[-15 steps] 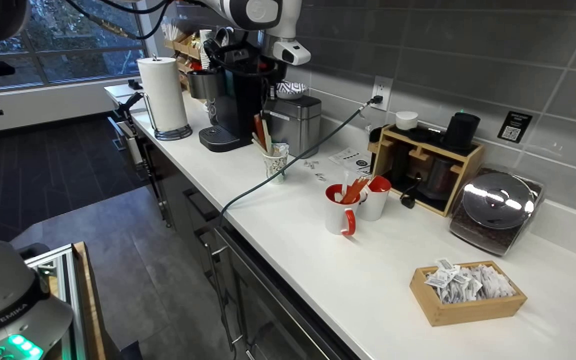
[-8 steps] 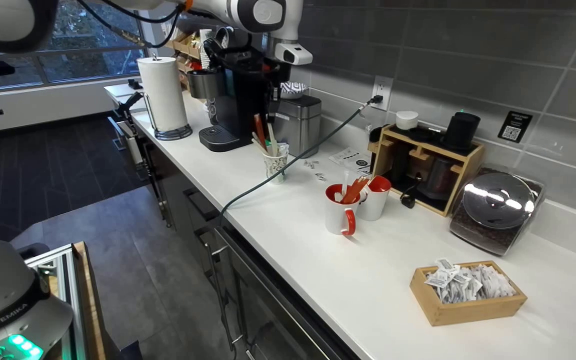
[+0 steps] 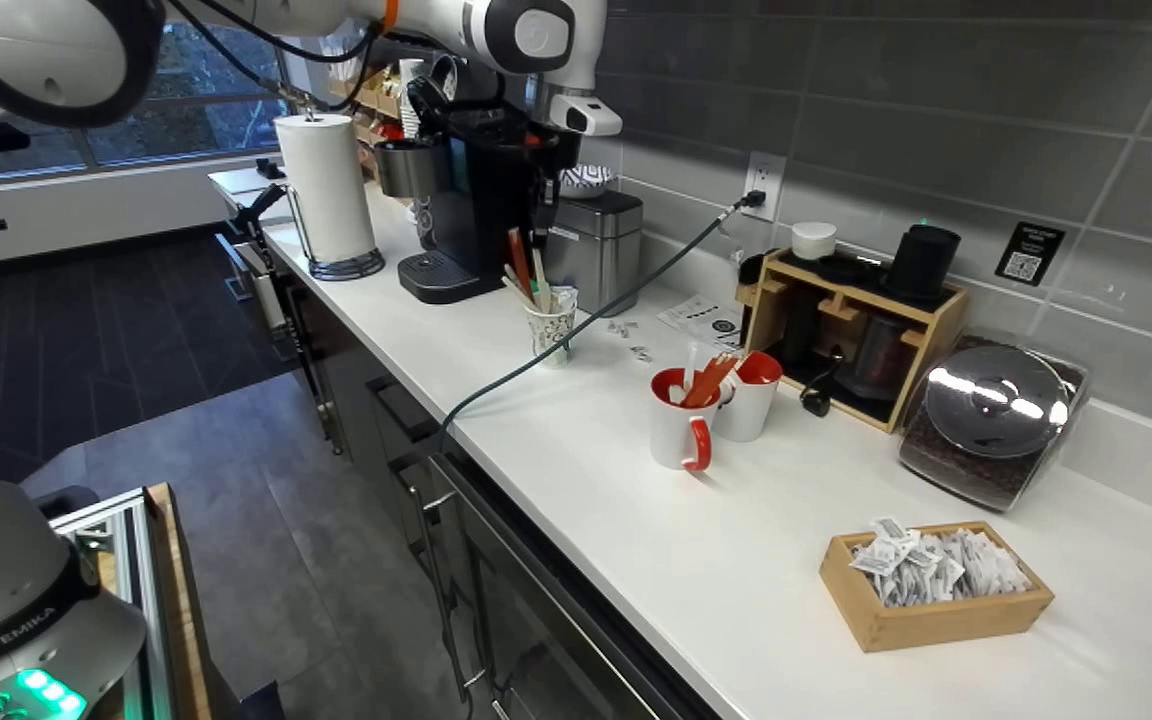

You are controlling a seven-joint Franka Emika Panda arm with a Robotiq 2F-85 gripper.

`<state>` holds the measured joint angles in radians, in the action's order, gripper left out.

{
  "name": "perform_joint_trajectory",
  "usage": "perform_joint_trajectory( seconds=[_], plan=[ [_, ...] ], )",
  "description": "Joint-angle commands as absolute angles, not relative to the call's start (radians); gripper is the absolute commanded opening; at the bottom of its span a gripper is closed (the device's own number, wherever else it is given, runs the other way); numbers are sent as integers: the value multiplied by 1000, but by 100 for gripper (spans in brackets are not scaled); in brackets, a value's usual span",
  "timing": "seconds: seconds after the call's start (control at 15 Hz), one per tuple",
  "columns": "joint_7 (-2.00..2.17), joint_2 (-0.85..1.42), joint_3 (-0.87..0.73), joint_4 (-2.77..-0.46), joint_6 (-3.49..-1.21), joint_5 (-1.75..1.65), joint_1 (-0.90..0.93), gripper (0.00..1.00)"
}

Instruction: Remove the plastic knife from the mug and put it in the paper cup

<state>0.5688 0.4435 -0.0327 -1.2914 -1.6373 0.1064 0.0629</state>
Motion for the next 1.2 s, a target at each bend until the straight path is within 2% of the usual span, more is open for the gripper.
perform_joint_trajectory(
  seconds=[0.0, 0.6, 0.67, 0.73, 1.13],
  plan=[
    [607, 494, -38, -1235, -1610, 97, 77, 1],
    [624, 555, -35, -1250, -1567, 102, 81, 1],
    [621, 557, -34, -1244, -1553, 103, 80, 30],
    [618, 555, -32, -1241, -1545, 109, 78, 31],
    [630, 520, -43, -1246, -1564, 127, 62, 73]
  ],
)
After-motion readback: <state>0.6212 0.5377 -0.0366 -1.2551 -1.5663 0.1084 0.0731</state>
